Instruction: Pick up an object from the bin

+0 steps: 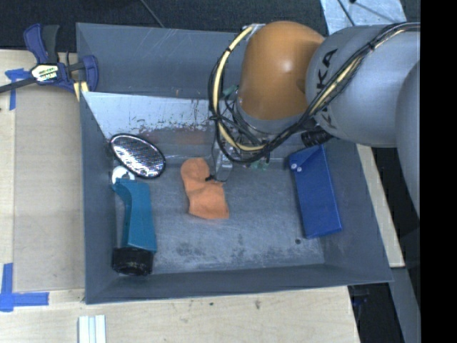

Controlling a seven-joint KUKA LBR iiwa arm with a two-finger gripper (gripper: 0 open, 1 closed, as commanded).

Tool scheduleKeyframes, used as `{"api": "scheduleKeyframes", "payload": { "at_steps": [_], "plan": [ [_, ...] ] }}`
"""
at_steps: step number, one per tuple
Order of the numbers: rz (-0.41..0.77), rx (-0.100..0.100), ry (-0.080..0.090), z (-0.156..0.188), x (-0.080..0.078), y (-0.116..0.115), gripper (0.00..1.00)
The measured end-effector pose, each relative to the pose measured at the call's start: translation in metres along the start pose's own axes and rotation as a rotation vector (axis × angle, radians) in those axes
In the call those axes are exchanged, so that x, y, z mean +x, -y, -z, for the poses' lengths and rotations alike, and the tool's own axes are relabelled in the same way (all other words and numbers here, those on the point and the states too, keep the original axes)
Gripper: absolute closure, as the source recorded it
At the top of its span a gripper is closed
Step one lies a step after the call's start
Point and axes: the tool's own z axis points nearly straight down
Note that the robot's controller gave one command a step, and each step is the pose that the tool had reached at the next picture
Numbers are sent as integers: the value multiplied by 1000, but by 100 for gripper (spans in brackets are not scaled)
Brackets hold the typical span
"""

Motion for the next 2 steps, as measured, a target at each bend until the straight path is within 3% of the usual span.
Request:
{"api": "scheduleKeyframes", "payload": {
  "at_steps": [1, 2],
  "plan": [
    [-6, -2, 6, -19, -11, -11, 0],
    [-11, -2, 5, -33, -14, -14, 100]
  ]
}}
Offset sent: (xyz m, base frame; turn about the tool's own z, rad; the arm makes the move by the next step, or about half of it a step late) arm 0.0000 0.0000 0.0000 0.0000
